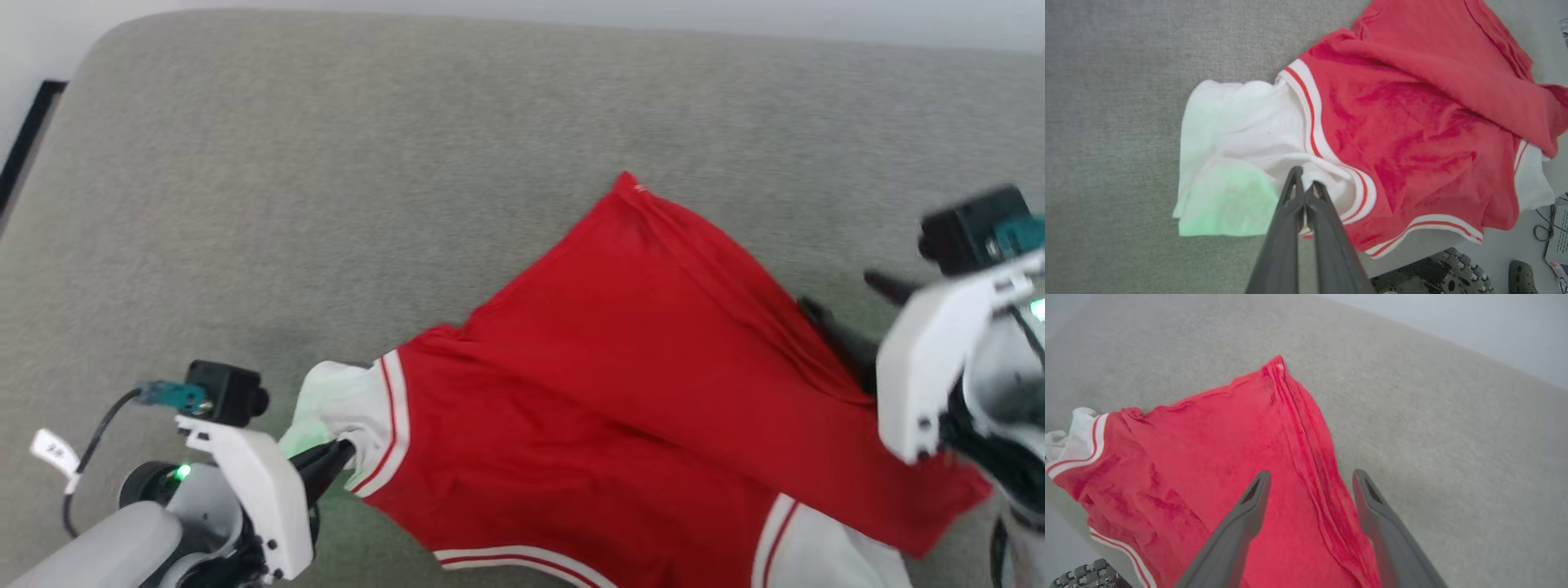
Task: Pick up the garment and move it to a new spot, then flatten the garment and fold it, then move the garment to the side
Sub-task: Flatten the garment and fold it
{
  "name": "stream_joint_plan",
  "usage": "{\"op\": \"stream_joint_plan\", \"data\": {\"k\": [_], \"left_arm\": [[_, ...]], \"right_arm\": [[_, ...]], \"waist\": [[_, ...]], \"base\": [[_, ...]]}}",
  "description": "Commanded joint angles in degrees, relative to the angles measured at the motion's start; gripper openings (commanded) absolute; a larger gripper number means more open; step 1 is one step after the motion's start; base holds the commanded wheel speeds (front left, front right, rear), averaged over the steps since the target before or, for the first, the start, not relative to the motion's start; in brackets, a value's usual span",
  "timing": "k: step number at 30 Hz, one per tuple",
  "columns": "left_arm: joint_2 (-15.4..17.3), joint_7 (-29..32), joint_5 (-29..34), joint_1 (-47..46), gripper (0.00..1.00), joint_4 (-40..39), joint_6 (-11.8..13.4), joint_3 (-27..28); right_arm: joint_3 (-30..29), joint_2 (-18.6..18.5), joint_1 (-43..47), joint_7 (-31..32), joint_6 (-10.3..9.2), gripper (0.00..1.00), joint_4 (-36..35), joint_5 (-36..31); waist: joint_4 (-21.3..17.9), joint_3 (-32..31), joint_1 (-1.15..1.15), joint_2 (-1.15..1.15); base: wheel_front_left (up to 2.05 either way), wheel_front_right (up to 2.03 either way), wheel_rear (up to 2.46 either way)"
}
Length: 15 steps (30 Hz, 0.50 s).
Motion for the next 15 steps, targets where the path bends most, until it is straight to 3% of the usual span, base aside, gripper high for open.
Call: {"op": "stream_joint_plan", "data": {"k": [1, 15], "left_arm": [[-0.31, 0.31, 0.87, -0.83, 0.0, 0.27, -0.3, -0.18], [-8.33, 3.07, 4.04, -8.17, 0.0, 5.61, -5.02, -3.1]], "right_arm": [[0.49, -0.5, -1.88, -1.05, -0.02, 1.0, 1.33, -0.04], [15.95, -6.92, -24.49, -11.17, -0.03, 1.0, 32.52, 3.27]], "waist": [[1.47, 0.67, 0.0, 0.0], [11.45, 4.87, 0.0, 0.0]], "base": [[0.0, 0.0, 0.0], [0.0, 0.0, 0.0]]}}
